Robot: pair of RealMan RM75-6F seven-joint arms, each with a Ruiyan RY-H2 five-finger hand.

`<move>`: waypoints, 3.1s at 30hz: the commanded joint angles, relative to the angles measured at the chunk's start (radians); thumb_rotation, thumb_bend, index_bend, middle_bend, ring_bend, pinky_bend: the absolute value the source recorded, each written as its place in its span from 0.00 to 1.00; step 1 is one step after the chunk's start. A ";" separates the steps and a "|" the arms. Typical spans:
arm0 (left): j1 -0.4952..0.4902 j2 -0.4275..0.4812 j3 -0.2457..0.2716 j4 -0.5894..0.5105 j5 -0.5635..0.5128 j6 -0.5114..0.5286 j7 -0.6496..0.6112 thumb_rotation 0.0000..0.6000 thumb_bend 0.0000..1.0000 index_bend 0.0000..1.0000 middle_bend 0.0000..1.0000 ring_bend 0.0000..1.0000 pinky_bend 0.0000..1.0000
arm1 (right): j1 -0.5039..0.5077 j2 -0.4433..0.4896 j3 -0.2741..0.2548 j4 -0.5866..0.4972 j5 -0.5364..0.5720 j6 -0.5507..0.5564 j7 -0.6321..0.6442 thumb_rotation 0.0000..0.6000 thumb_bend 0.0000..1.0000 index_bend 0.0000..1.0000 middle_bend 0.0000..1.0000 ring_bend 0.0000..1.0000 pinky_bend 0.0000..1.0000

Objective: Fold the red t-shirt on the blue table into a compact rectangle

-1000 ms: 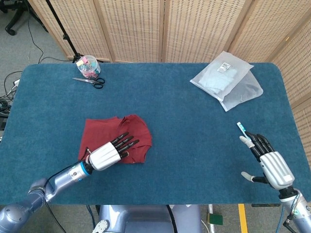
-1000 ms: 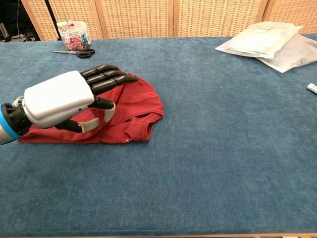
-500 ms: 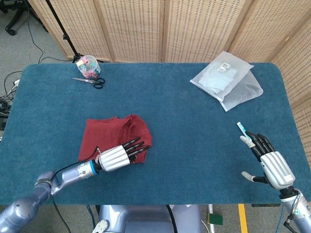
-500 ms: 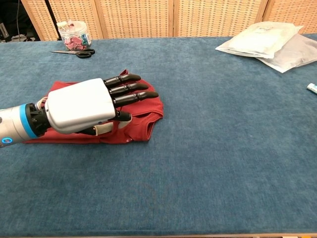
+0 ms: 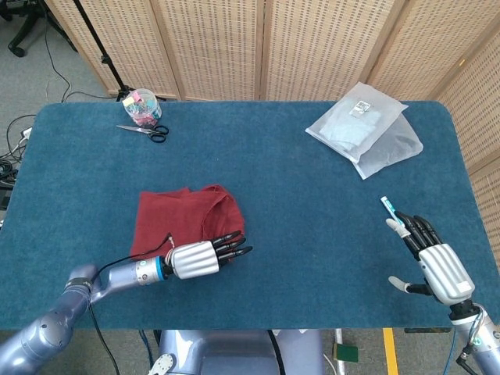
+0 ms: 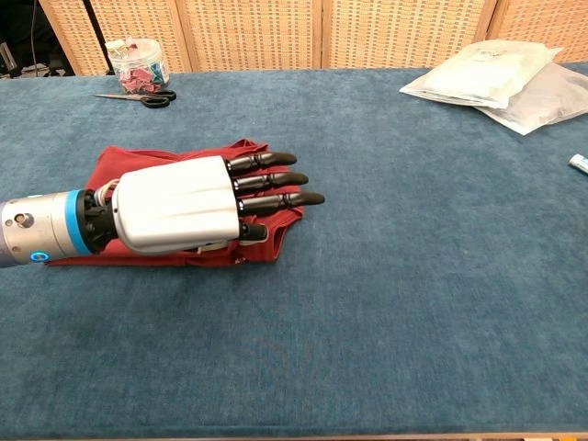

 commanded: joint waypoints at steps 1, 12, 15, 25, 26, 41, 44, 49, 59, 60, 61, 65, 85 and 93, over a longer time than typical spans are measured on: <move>-0.002 -0.005 0.006 0.009 0.000 -0.005 0.009 1.00 0.39 0.63 0.00 0.00 0.00 | 0.000 0.001 -0.001 0.000 -0.002 0.001 0.001 1.00 0.05 0.00 0.00 0.00 0.00; -0.006 -0.047 -0.042 0.043 -0.053 0.086 -0.011 1.00 0.19 0.10 0.00 0.00 0.00 | -0.001 0.004 0.000 -0.002 -0.001 0.001 0.004 1.00 0.05 0.00 0.00 0.00 0.00; -0.006 -0.060 -0.063 0.055 -0.075 0.120 -0.032 1.00 0.14 0.05 0.00 0.00 0.00 | -0.001 0.004 0.000 -0.002 0.000 0.000 0.005 1.00 0.05 0.00 0.00 0.00 0.00; 0.032 -0.043 -0.203 -0.056 -0.251 0.086 -0.209 1.00 0.01 0.03 0.00 0.00 0.00 | -0.002 0.006 -0.001 -0.001 -0.001 0.002 0.009 1.00 0.05 0.00 0.00 0.00 0.00; 0.035 -0.035 -0.209 -0.072 -0.260 0.082 -0.215 1.00 0.00 0.03 0.00 0.00 0.00 | -0.002 0.006 -0.001 -0.001 -0.002 0.002 0.008 1.00 0.05 0.00 0.00 0.00 0.00; 0.082 -0.039 -0.226 -0.126 -0.328 -0.053 -0.261 1.00 0.00 0.02 0.00 0.00 0.00 | 0.003 0.002 0.000 -0.005 0.006 -0.014 -0.008 1.00 0.05 0.00 0.00 0.00 0.00; 0.081 -0.058 -0.223 -0.114 -0.325 -0.063 -0.261 1.00 0.00 0.02 0.00 0.00 0.00 | 0.002 0.003 0.000 -0.005 0.005 -0.011 -0.005 1.00 0.05 0.00 0.00 0.00 0.00; 0.071 -0.090 -0.226 -0.097 -0.326 -0.085 -0.245 1.00 0.00 0.02 0.00 0.00 0.00 | 0.001 0.006 -0.001 -0.005 0.003 -0.008 0.001 1.00 0.05 0.00 0.00 0.00 0.00; 0.049 -0.142 -0.230 -0.062 -0.328 -0.128 -0.214 1.00 0.00 0.02 0.00 0.00 0.00 | 0.001 0.010 -0.001 -0.001 0.001 -0.005 0.015 1.00 0.05 0.00 0.00 0.00 0.00; 0.050 -0.144 -0.229 -0.059 -0.329 -0.130 -0.213 1.00 0.00 0.02 0.00 0.00 0.00 | 0.000 0.010 -0.001 -0.001 0.001 -0.004 0.017 1.00 0.05 0.00 0.00 0.00 0.00; 0.050 -0.145 -0.230 -0.056 -0.329 -0.130 -0.212 1.00 0.00 0.02 0.00 0.00 0.00 | 0.000 0.011 -0.002 0.000 0.000 -0.002 0.018 1.00 0.05 0.00 0.00 0.00 0.00; 0.052 -0.139 -0.237 -0.058 -0.333 -0.108 -0.221 1.00 0.00 0.02 0.00 0.00 0.00 | -0.001 0.012 -0.002 0.001 -0.002 -0.001 0.022 1.00 0.05 0.00 0.00 0.00 0.00; 0.347 0.599 -0.295 -1.032 -0.572 -0.003 -0.046 1.00 0.00 0.00 0.00 0.00 0.00 | -0.010 -0.007 0.015 0.009 0.009 0.028 -0.005 1.00 0.05 0.00 0.00 0.00 0.00; 0.529 0.733 -0.244 -1.128 -0.650 0.043 -0.130 1.00 0.00 0.00 0.00 0.00 0.00 | -0.044 -0.057 0.064 0.030 0.056 0.108 -0.102 1.00 0.00 0.00 0.00 0.00 0.00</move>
